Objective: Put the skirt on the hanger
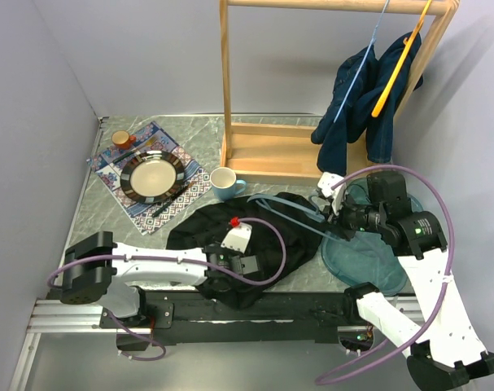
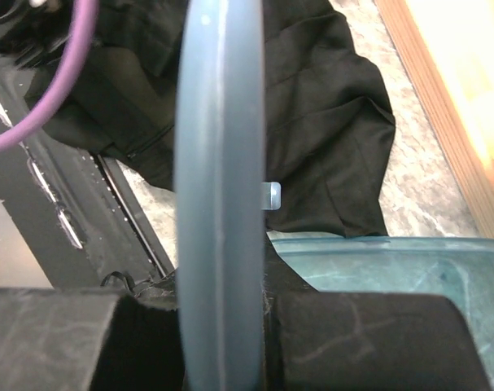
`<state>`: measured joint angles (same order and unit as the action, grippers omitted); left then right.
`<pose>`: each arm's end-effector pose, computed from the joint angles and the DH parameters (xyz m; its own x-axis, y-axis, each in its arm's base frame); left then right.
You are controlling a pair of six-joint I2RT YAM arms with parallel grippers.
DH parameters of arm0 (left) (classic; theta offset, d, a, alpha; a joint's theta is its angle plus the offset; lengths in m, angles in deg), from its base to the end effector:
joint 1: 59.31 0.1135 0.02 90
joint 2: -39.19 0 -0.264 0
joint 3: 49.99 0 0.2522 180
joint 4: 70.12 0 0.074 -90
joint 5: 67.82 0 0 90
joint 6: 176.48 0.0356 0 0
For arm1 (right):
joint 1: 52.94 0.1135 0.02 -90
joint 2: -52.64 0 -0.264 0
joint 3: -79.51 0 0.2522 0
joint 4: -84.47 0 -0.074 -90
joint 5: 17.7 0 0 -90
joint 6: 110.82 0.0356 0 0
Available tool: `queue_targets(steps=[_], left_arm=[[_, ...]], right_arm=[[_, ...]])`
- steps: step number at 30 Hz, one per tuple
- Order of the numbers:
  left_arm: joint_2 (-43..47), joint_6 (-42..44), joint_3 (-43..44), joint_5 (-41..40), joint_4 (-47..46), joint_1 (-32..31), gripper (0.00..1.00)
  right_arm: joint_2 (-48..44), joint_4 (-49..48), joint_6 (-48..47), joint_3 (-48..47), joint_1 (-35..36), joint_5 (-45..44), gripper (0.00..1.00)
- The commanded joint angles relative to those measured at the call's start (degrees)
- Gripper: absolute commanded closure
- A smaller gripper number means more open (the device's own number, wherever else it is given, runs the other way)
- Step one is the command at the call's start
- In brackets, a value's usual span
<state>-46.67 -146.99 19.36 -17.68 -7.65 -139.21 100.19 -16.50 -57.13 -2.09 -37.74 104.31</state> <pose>0.0684 -0.2540 0.2057 -0.7238 0.2535 -0.6417 0.2116 0.9668 0.1433 0.1152 0.0508 0.3759 -0.2038 -0.5757 -0.7919 -0.8747 0.4704 -0.1169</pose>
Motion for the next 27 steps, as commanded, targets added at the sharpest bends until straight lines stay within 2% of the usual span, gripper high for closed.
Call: queue_targets(steps=[1, 2, 3, 5, 6, 11, 17, 22, 25, 26, 27], left_arm=[[0.8, 1.9, -1.9, -2.2, -5.9, 3.1, 0.48], [1.0, 2.0, -2.3, -1.9, -6.4, 3.3, 0.51], [1.3, 2.1, -2.9, -1.9, -7.3, 3.9, 0.59], [2.1, 1.8, -4.3, -1.1, -8.1, 4.3, 0.60], [2.6, 2.1, -4.8, -0.6, -9.4, 4.7, 0.68], [5.4, 0.9, -6.8, 0.8, -9.1, 5.0, 0.89], [15.4, -0.4, -9.6, 1.9, -9.6, 5.5, 0.99], [24.3, 0.9, -14.3, 6.9, -14.2, 8.3, 0.98], [27.1, 1.0, -15.3, 9.0, -15.0, 8.8, 0.80], [27.3, 0.7, -15.2, 9.6, -14.3, 8.8, 0.69], [27.7, 0.7, -15.1, 10.5, -12.9, 8.8, 0.66]], right_arm=[[-0.4, -1.0, -0.9, 0.6, -0.3, 2.5, 1.00], [-0.5, -1.0, -1.1, 0.8, -0.3, 2.5, 1.00], [-0.5, -0.9, -1.3, 1.0, -0.3, 2.6, 1.00], [-0.8, -0.5, -1.8, 1.2, -0.3, 2.7, 1.00], [-0.8, -0.3, -2.1, 1.3, -0.3, 2.8, 1.00], [-1.2, 1.6, -4.2, 0.9, -0.3, 2.6, 1.00], [-0.6, 4.4, -7.5, 1.8, -0.3, 3.8, 1.00], [0.7, 8.4, -12.8, 2.1, -0.3, 6.6, 1.00], [2.1, 11.5, -17.0, 1.6, 0.0, 8.7, 1.00], [2.5, 12.5, -19.4, 1.5, 0.1, 9.2, 1.00], [2.9, 13.6, -20.1, 1.5, 0.4, 10.0, 1.00]])
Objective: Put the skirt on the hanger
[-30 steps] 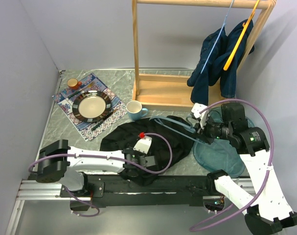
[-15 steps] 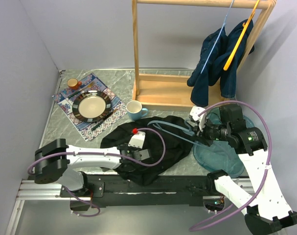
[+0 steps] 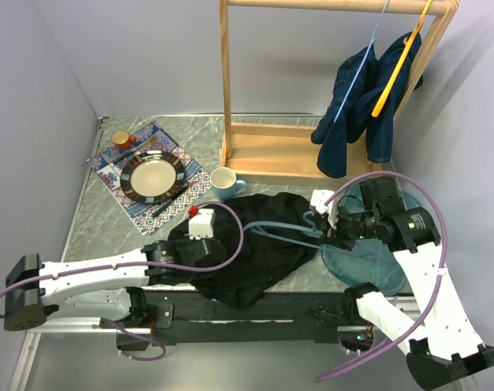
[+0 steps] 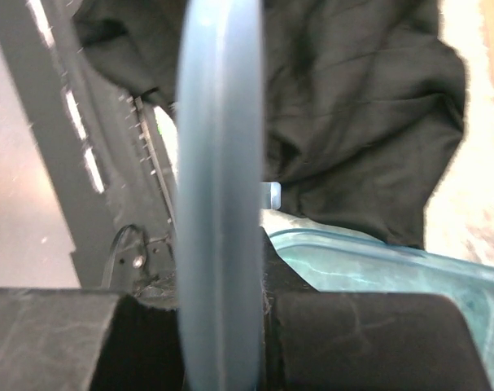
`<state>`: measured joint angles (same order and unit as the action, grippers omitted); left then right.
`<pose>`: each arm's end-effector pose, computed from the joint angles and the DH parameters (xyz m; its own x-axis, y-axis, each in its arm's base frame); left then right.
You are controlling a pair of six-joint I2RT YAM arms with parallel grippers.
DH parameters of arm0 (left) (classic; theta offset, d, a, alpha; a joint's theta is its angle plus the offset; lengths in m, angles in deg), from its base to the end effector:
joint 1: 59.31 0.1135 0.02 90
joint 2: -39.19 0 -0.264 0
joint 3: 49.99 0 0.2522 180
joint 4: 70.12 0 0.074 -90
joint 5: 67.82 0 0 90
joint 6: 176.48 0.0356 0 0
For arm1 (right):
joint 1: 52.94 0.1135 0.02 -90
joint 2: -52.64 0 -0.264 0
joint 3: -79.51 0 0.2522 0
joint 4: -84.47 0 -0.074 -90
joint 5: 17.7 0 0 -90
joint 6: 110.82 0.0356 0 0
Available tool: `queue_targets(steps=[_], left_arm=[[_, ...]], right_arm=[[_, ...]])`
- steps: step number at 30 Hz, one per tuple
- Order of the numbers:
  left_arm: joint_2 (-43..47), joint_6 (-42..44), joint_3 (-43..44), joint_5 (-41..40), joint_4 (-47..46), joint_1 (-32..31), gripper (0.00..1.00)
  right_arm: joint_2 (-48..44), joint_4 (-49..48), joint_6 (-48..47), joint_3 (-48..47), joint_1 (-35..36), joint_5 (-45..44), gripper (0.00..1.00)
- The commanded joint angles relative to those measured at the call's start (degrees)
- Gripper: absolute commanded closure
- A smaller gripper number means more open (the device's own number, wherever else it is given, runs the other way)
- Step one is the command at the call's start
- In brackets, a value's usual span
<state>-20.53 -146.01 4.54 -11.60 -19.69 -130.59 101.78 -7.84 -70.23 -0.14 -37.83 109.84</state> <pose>0.0818 -0.1798 0.2332 -0.7260 -0.0898 -0.6818 0.1198 0.9598 -0.2540 0.1102 0.0522 0.3553 -0.1288 -0.6585 -0.7415 -0.9580 0.2757 -0.0784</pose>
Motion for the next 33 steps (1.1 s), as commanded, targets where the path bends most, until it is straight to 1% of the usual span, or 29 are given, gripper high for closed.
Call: queue_targets(steps=[1, 2, 4, 5, 7, 8, 9, 10, 11, 12, 14, 16, 20, 23, 25, 26, 27, 32, 33], left_arm=[[1.5, -0.2, 0.1, 5.2, -0.3, 0.1, 0.62], [1.6, -0.2, 0.3, 6.2, 0.3, 0.2, 0.58], [1.8, 0.4, 0.4, 7.3, 1.0, 0.2, 0.56], [1.9, 0.4, 0.3, 7.7, 1.0, 0.1, 0.53], [1.5, 0.7, -0.1, 7.7, 0.7, 0.2, 0.52], [1.3, 1.2, -0.1, 7.4, 0.3, 0.2, 0.48], [0.8, 2.6, -0.3, 8.7, -1.2, 0.2, 0.46], [0.7, 4.3, -0.4, 9.8, -4.6, 0.2, 0.45], [0.4, 7.3, -0.6, 10.7, -6.9, 0.2, 0.41], [-0.1, 9.1, -1.3, 12.4, -9.0, 0.2, 0.38], [-1.3, 12.9, -1.8, 12.4, -13.3, 0.1, 0.34], [-2.6, 16.2, -1.8, 12.7, -16.0, 0.2, 0.33], [-7.0, 22.8, -0.4, 13.5, -20.7, 0.2, 0.30], [-11.8, 24.9, 0.3, 12.5, -24.0, 0.1, 0.27], [-13.7, 25.2, 0.6, 11.7, -25.7, 0.2, 0.21], [-15.3, 25.6, 0.6, 10.8, -26.1, 0.1, 0.16], [-15.9, 25.5, 0.5, 10.1, -26.3, 0.0, 0.14], [-18.1, 25.3, -0.8, 6.1, -28.8, -0.7, 0.14], [-18.6, 24.9, -0.5, 3.5, -28.4, -0.9, 0.14]], right_arm=[[1.9, 5.4, -8.1, -0.3, 0.9, 4.6, 1.00], [2.2, 5.7, -8.3, 0.0, 2.4, 4.6, 1.00], [2.7, 4.6, -7.1, 1.3, 4.2, 2.6, 1.00], [2.8, 4.0, -6.6, 1.9, 6.6, 1.8, 1.00], [2.6, 2.0, -4.5, 3.4, 8.9, -1.0, 1.00], [2.6, 1.4, -3.8, 4.3, 10.7, -2.0, 1.00], [2.3, -0.2, -3.1, 4.7, 11.5, -3.0, 1.00], [1.9, -0.9, -1.7, 5.1, 12.0, -5.1, 1.00], [1.8, -1.3, -1.3, 5.3, 12.3, -6.0, 1.00], [1.6, -2.0, -1.0, 5.3, 12.4, -7.0, 1.00], [1.5, -2.1, -0.2, 5.0, 12.4, -9.3, 1.00], [1.2, -2.7, 0.9, 4.9, 12.4, -10.5, 1.00], [1.1, -3.5, 2.7, 4.7, 12.4, -15.5, 1.00], [0.3, -3.4, 4.2, 4.3, 12.4, -19.6, 1.00], [-0.9, -3.2, 5.0, 3.8, 11.7, -21.2, 1.00], [-1.3, -3.1, 5.3, 3.0, 11.3, -21.2, 1.00], [-2.1, -2.7, 5.5, 2.5, 11.0, -21.1, 1.00], [-2.7, -2.4, 6.5, 2.2, 10.1, -17.9, 1.00], [-2.5, -2.7, 6.7, 2.3, 10.2, -17.8, 1.00]])
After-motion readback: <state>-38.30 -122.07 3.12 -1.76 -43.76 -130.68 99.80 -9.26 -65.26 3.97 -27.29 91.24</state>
